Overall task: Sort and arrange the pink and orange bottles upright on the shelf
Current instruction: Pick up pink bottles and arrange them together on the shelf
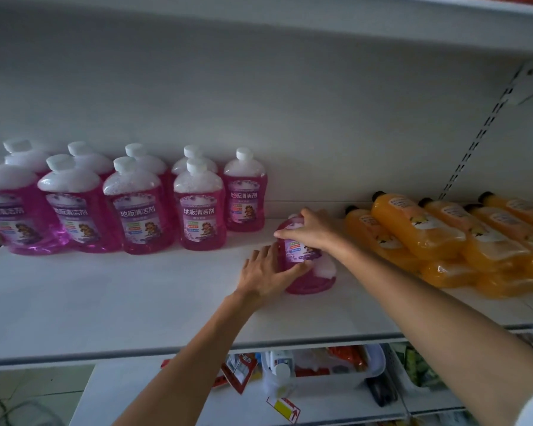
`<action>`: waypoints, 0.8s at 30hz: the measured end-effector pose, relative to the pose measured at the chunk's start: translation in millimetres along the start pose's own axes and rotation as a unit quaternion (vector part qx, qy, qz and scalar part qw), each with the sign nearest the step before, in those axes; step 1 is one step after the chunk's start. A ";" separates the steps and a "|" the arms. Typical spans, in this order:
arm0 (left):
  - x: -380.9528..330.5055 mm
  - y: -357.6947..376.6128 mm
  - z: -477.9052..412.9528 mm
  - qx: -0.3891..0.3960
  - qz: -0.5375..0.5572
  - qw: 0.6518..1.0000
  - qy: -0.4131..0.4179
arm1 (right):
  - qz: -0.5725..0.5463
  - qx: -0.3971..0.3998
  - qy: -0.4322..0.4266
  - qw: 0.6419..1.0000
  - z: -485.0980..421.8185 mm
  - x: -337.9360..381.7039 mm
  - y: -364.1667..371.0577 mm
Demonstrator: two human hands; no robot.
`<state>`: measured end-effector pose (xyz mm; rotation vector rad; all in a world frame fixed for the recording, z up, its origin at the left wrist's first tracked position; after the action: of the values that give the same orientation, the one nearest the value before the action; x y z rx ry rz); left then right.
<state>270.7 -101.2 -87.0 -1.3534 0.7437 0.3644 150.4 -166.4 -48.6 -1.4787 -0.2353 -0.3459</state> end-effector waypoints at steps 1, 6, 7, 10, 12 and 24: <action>2.0 0.4 -2.0 0.009 0.014 1.000 -0.006 | -0.043 0.005 0.002 0.999 0.2 1.5 3.7; 2.4 -7.1 0.3 0.050 0.161 0.986 0.004 | -0.223 0.025 -0.009 0.974 1.7 -3.9 5.6; 1.7 -8.4 2.9 0.053 0.199 0.979 0.011 | -0.251 0.022 -0.013 0.968 3.1 -5.7 5.1; 4.9 -10.2 5.7 0.029 0.302 0.951 0.049 | -0.310 -0.033 -0.059 0.948 14.0 -4.7 -1.3; 10.1 -12.2 7.4 -0.007 0.352 0.933 0.070 | -0.310 -0.088 -0.125 0.938 29.4 7.1 -11.8; 21.8 -35.6 19.5 -0.206 0.259 0.936 0.118 | -0.245 -0.171 -0.241 0.923 59.4 47.3 -37.4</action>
<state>314.4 -93.7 -74.3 -1.5974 1.2846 0.8219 183.9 -113.3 8.2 -1.8295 -0.9949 -0.4333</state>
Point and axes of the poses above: each hand's wrist, its own z-axis away from the middle knuckle, its own y-axis out of the palm, x = y × z, the point moved 7 cm from there along -z, towards the middle knuckle
